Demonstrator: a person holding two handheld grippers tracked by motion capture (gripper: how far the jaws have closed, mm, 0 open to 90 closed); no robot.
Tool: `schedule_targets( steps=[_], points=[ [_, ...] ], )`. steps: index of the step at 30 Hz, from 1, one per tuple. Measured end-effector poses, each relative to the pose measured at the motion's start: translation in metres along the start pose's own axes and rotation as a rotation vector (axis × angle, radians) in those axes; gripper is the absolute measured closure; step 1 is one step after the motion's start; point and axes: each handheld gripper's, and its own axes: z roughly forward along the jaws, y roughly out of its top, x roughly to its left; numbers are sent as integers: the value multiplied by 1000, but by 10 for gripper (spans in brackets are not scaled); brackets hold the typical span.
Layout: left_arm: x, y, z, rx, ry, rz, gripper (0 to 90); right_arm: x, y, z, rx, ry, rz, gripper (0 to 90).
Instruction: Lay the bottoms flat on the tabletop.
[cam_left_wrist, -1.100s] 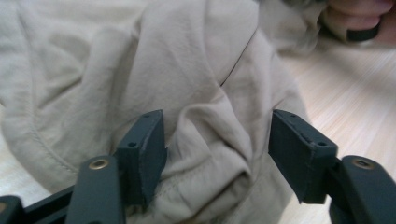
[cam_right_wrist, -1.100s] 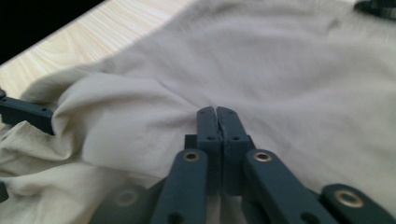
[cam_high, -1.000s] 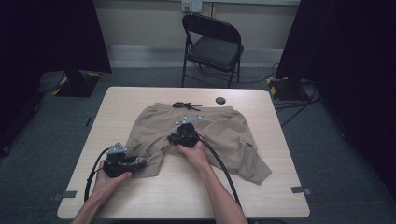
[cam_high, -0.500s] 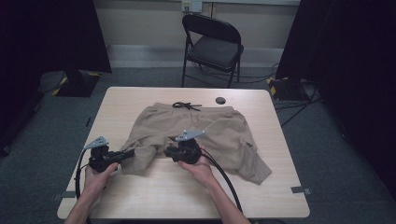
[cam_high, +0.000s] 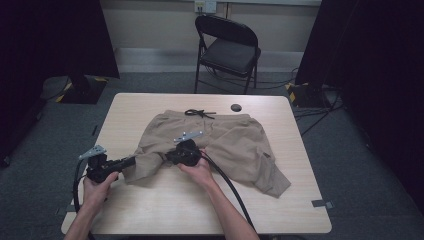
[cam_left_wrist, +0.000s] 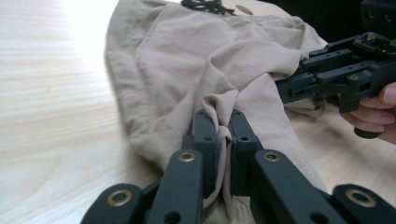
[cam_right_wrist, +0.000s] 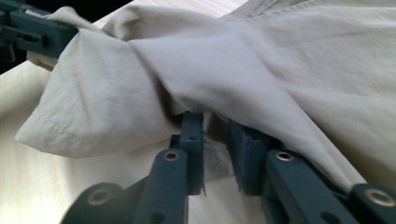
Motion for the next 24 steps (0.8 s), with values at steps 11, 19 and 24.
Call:
schedule_targets(
  steps=[11,19,24],
  points=[
    [6,-3,2,17,10,-16,849,6,-18,6,51,52,-31,734],
    [7,-4,3,19,7,-19,847,8,-18,10,51,55,-41,721],
    [7,-4,3,25,1,-15,846,9,-16,14,45,39,-52,660]
  ],
)
